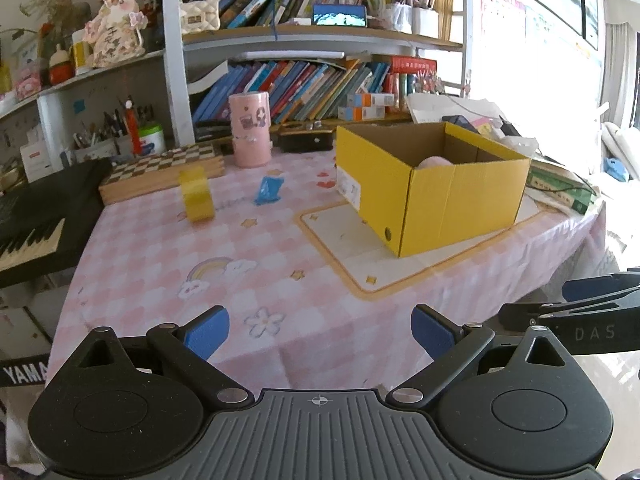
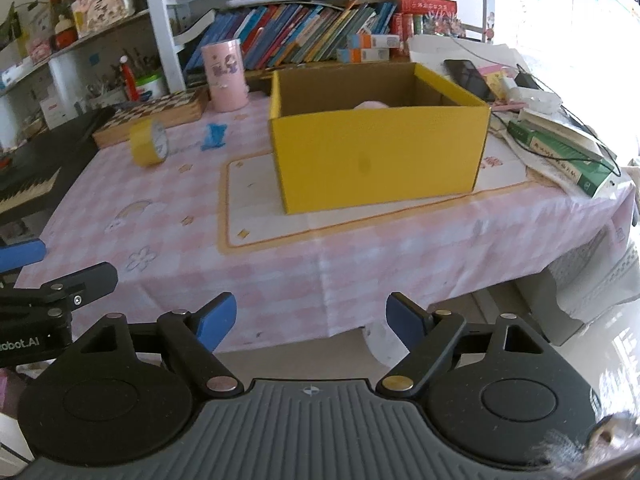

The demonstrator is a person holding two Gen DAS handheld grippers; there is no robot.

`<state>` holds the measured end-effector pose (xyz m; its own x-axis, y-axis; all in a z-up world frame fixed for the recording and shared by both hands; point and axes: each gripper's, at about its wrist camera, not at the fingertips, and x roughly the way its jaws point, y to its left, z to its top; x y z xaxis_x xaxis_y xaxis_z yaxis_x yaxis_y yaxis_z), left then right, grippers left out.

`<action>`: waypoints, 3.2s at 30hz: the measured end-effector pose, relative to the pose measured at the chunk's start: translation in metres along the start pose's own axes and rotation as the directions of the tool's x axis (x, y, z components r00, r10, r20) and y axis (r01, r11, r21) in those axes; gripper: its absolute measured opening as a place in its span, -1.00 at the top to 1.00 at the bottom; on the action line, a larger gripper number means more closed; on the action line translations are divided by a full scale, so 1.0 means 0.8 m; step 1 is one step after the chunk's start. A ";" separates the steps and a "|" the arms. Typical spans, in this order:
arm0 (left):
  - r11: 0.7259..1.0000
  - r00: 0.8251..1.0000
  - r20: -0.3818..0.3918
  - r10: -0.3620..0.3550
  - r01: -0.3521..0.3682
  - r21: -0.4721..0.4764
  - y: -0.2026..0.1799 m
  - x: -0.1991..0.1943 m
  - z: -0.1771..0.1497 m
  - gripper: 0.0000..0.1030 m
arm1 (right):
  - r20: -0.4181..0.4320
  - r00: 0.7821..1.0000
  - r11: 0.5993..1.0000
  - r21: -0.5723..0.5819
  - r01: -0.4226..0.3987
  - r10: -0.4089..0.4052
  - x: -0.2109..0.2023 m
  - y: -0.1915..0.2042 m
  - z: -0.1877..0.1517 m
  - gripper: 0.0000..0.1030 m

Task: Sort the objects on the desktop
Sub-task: 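Lift both open tools up out of the yellow box, then move both open tools toward the yellow tape roll and blue object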

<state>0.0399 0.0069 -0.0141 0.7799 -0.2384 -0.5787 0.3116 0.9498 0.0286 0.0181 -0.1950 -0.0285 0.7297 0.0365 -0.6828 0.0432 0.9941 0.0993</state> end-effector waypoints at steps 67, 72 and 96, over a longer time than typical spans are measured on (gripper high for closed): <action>0.966 0.973 0.057 0.222 -0.211 -0.150 0.141 -0.019 -0.003 -0.92 | 0.012 0.977 0.947 -0.249 -0.201 0.211 0.051 0.162 0.043 -0.44; 0.962 0.972 0.045 0.230 -0.220 -0.164 0.146 0.004 0.012 -0.93 | -0.002 0.978 0.946 -0.251 -0.203 0.209 0.076 0.160 0.064 -0.40; 0.931 0.956 0.005 0.294 -0.286 -0.226 0.165 0.148 0.114 -0.92 | -0.055 0.965 0.927 -0.269 -0.260 0.255 0.219 0.143 0.193 -0.39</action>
<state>0.2228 0.0859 -0.0045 0.8396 0.0509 -0.5409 -0.0557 0.9984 0.0075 0.2560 -0.0907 -0.0247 0.6776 0.2940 -0.6741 -0.3335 0.9398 0.0746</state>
